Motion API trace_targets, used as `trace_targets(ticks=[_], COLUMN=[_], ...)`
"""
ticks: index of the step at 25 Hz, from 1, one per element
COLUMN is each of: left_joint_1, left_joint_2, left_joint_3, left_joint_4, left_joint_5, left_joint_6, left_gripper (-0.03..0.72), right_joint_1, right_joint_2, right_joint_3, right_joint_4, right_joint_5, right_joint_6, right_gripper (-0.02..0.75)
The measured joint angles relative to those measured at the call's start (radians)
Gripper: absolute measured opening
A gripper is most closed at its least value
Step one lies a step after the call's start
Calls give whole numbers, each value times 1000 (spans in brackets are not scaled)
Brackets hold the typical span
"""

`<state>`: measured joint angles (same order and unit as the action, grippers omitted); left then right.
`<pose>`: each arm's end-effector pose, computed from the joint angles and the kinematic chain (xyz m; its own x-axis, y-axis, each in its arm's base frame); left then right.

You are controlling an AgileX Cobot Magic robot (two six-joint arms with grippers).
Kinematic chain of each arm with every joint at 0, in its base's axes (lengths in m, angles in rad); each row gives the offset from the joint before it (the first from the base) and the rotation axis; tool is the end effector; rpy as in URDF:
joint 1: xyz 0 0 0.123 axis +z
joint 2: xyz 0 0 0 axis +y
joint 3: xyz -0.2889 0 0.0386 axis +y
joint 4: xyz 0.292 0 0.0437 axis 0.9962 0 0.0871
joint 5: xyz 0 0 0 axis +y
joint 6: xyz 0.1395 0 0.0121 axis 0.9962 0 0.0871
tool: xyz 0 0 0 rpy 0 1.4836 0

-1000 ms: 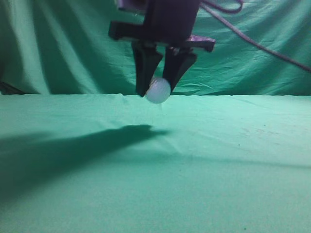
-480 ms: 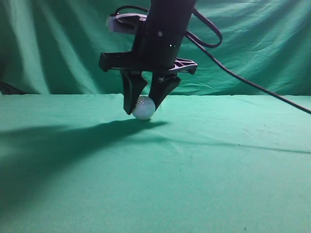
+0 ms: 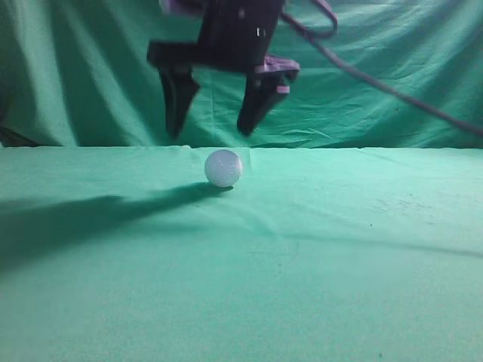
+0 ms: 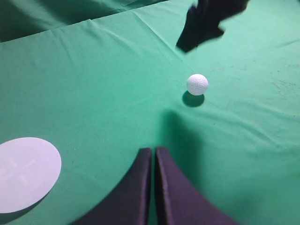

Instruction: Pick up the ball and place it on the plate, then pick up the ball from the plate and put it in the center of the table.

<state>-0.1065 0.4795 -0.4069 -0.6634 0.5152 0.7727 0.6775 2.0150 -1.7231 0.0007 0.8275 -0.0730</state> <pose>0.1729 -0.0613 0.2603 -0.3197 0.2014 -0.9259 0.4411 0.8964 0.0427 0.4074 0.3279 0.2048 -0.6216 -0.5931 -0.5116 -0.6739 0.7379 -0.0367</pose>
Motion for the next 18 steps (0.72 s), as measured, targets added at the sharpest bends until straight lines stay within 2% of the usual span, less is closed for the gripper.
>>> trace_targets(ticks=[2,5,8,12,18], left_joint_1=[0,0,0,0,0], left_joint_2=[0,0,0,0,-2], left_joint_3=[0,0,0,0,0], left_joint_4=[-12,-44,-53,-58,-67], left_joint_5=[0,0,-2,-2,0], left_joint_6=[0,0,0,0,0], left_gripper=[0,0,0,0,0], right_joint_1=[0,0,0,0,0], right_joint_2=[-50,-157,-265,-411,-688], right_joint_3=[-41,-59,-60,-19,334], right_joint_4=[-25,-51,-58,-60,-60], right_joint_5=[81,156,218,262,144], right_joint_6=[16,23,27,29,42], right_gripper=[411,127,0,0,0])
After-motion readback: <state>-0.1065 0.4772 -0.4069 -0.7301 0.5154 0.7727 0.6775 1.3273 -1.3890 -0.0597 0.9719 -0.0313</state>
